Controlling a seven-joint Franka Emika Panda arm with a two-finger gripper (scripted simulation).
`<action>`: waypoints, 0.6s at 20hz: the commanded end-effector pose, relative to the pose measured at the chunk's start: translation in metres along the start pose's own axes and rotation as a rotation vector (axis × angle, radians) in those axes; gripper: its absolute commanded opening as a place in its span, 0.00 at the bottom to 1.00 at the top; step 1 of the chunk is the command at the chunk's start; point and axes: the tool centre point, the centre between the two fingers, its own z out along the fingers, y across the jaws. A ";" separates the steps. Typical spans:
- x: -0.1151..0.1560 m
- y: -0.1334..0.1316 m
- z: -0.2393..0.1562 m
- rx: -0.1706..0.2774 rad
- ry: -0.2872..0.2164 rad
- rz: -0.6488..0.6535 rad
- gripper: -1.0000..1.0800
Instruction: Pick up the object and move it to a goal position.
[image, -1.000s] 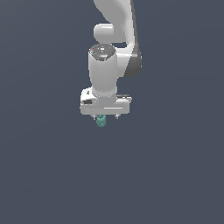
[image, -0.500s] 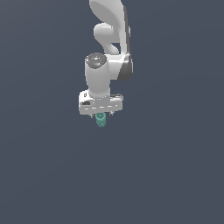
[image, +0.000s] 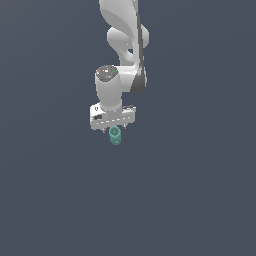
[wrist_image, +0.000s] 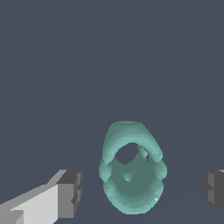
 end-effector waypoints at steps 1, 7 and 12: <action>-0.004 0.000 0.003 0.001 -0.001 -0.011 0.96; -0.004 0.000 0.006 0.001 -0.001 -0.009 0.96; -0.006 0.000 0.024 0.001 -0.001 -0.011 0.96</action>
